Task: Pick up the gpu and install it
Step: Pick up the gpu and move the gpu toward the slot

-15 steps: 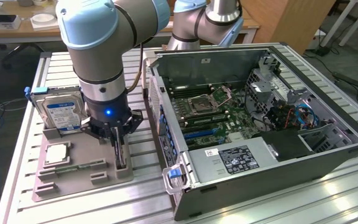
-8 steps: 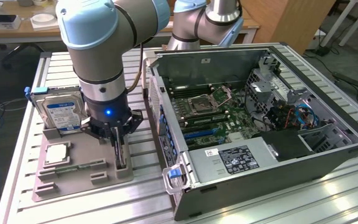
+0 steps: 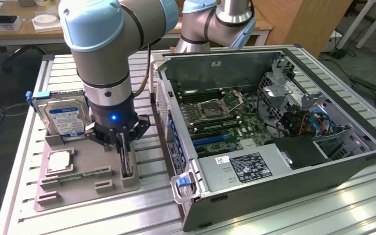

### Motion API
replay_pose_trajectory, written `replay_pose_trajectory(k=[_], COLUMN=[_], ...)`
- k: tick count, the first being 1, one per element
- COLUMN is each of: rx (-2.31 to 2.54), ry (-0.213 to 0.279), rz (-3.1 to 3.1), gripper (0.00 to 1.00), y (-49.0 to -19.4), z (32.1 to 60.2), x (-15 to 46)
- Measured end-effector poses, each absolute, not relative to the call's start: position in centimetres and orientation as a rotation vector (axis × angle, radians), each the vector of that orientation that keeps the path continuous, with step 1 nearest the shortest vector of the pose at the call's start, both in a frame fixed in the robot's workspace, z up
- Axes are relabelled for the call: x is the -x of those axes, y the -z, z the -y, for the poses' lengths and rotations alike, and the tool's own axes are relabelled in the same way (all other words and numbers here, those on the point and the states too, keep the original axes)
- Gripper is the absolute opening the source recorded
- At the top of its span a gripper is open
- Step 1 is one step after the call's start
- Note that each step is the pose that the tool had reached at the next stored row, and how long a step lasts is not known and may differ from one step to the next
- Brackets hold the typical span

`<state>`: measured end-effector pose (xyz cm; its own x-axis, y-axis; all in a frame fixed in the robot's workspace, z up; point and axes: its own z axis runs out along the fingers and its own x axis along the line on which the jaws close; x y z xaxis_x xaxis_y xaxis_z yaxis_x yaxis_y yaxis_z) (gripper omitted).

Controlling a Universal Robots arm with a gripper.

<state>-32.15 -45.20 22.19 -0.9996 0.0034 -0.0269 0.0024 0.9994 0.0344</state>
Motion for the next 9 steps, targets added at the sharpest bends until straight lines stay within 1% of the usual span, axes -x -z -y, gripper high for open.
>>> replay_pose_trajectory(k=[9], rx=[-0.005], ry=[-0.06], rz=[-3.114], gripper=[0.27], y=[-24.0], z=[45.2], x=[32.2])
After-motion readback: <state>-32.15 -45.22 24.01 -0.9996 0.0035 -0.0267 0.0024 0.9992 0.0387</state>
